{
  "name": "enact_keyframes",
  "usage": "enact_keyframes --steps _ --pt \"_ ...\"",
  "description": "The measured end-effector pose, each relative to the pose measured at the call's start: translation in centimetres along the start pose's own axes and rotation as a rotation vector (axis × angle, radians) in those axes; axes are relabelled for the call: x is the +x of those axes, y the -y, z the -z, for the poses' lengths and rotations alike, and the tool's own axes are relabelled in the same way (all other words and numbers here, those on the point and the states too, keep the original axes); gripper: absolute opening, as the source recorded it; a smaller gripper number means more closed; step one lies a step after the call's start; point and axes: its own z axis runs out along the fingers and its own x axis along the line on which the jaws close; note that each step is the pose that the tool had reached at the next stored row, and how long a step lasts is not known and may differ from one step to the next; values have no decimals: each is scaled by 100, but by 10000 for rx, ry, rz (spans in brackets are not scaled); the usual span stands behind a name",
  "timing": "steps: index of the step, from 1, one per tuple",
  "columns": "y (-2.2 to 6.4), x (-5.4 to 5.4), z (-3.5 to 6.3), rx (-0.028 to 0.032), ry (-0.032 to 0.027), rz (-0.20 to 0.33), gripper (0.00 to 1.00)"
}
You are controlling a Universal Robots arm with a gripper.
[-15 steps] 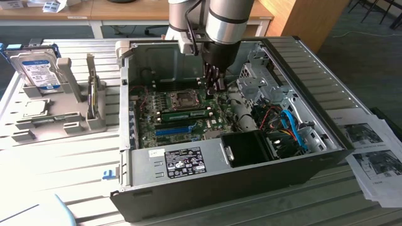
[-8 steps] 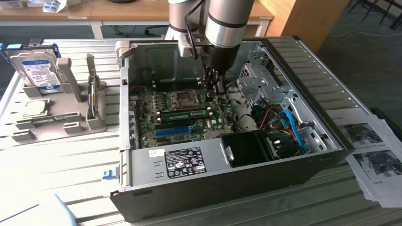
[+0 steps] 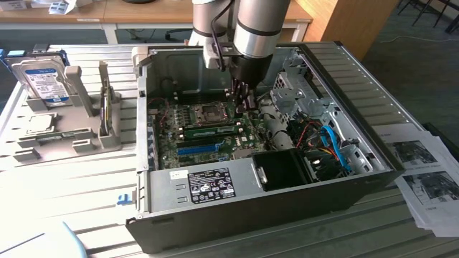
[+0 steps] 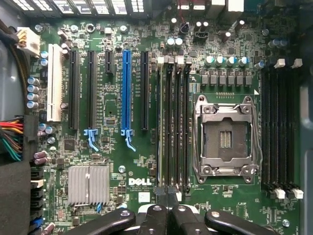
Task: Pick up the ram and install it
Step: 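Press down the ram until it locks into place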
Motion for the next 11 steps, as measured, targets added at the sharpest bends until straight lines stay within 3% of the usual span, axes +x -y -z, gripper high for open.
enact_keyframes --steps 11 --pt "3 1 -111 5 0 0 9"
